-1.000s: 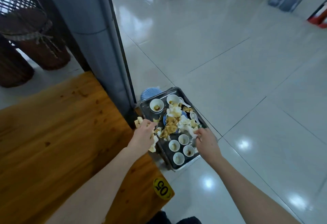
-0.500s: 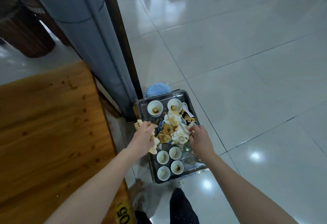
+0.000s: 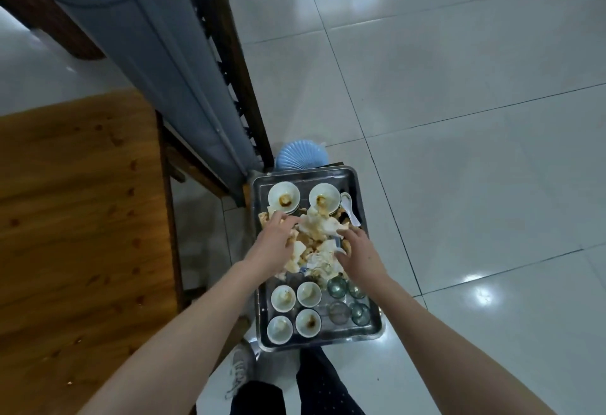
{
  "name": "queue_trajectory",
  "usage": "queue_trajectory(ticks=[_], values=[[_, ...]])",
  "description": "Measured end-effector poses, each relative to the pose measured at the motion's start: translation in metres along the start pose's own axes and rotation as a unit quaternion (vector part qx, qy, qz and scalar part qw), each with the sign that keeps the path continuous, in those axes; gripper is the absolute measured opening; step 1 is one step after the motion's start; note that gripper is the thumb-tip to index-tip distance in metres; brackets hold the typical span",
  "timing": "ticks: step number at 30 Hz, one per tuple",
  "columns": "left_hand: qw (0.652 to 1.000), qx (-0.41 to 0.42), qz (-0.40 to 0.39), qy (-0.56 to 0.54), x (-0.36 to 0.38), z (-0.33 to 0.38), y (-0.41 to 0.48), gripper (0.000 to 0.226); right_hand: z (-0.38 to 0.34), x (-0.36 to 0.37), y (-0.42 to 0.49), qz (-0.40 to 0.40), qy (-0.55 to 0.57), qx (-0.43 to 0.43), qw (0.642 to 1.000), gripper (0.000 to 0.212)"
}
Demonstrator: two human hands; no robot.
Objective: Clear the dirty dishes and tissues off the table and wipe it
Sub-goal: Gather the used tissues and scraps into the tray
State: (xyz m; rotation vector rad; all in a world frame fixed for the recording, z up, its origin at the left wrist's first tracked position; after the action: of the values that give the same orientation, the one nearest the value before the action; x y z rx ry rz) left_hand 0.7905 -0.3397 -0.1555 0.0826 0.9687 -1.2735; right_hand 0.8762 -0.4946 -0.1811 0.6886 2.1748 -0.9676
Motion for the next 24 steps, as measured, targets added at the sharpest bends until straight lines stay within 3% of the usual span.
queue_trajectory(ticks=[14, 20, 24], values=[[1.0, -0.011, -0.011, -0.014, 0.002, -0.006, 0.007, 0.052, 0.025, -0.038, -0.004, 0.025, -0.012, 0.002, 1.0, 0.039], [0.996, -0.013, -0.082, -0.03, 0.022, -0.002, -0.001, 0.086, 0.036, -0.049, -0.014, 0.03, -0.023, 0.019, 0.999, 0.038], [0.996, -0.052, -0.076, 0.023, 0.004, -0.017, -0.017, 0.094, 0.024, -0.054, -0.015, 0.03, -0.033, 0.02, 0.999, 0.039]])
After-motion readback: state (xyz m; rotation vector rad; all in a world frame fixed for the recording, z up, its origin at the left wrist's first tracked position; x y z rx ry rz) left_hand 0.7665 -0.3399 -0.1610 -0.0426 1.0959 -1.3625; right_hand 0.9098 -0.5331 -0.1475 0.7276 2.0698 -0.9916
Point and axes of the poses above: each hand's wrist, its own y-axis towards the middle knuckle, its own x-axis out of the palm, z = x × y, the point moved 10 cm from there along y, towards the middle knuckle, and after that the axes turned 3 degrees about -y, right-handed, at the moved point
